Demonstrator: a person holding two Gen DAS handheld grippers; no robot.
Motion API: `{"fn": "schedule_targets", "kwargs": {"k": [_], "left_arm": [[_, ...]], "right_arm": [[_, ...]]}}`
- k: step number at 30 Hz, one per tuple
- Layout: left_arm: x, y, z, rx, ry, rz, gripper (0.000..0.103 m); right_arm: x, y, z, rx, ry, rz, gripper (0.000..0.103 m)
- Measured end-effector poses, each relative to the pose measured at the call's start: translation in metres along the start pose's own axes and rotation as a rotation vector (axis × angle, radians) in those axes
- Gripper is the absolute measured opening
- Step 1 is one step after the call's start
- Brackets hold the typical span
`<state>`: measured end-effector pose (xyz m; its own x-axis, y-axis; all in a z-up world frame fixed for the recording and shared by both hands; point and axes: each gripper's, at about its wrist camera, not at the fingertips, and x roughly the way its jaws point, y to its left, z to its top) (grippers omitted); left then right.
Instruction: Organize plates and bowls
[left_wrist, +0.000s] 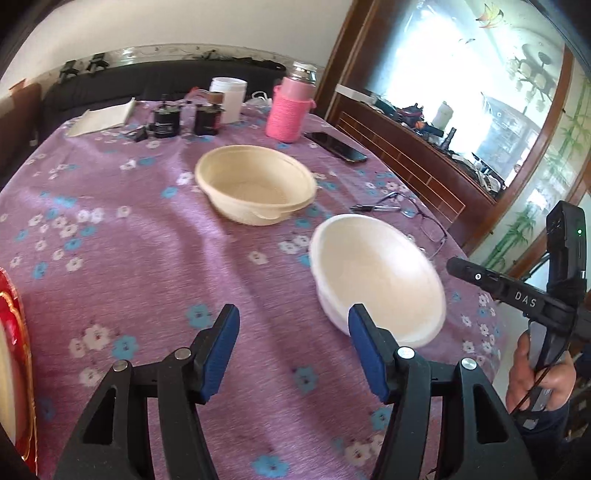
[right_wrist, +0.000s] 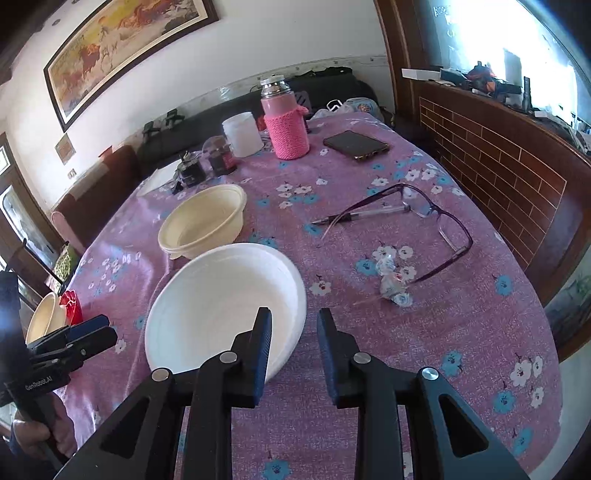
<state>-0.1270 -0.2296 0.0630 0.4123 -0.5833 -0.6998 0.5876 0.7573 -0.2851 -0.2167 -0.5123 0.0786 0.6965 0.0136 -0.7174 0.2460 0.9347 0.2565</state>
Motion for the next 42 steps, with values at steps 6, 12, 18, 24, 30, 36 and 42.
{"fn": "schedule_targets", "kwargs": {"k": [6, 12, 18, 24, 30, 36, 42], "left_arm": [[0.030, -0.009, 0.010, -0.014, 0.047, -0.027, 0.060], [0.053, -0.009, 0.015, -0.036, 0.078, -0.023, 0.024], [0.050, -0.028, 0.015, 0.032, 0.056, 0.005, 0.015], [0.036, -0.032, 0.014, 0.059, 0.030, 0.025, 0.015], [0.024, -0.027, 0.008, 0.056, 0.010, 0.039, 0.015], [0.010, -0.017, 0.001, 0.046, -0.019, 0.072, 0.016], [-0.003, 0.000, -0.006, 0.012, -0.029, 0.086, 0.016]], "right_arm": [[0.007, -0.006, -0.005, 0.036, 0.018, 0.037, 0.027], [0.017, -0.005, -0.012, 0.045, 0.042, 0.061, 0.027], [0.019, -0.002, -0.015, 0.061, 0.042, 0.075, 0.014], [0.009, 0.003, -0.013, 0.054, 0.023, 0.080, 0.014], [0.007, 0.013, -0.011, 0.035, 0.023, 0.088, 0.014], [0.008, 0.029, -0.010, 0.013, 0.025, 0.102, 0.014], [0.008, 0.051, -0.009, -0.028, 0.024, 0.122, 0.014]]}}
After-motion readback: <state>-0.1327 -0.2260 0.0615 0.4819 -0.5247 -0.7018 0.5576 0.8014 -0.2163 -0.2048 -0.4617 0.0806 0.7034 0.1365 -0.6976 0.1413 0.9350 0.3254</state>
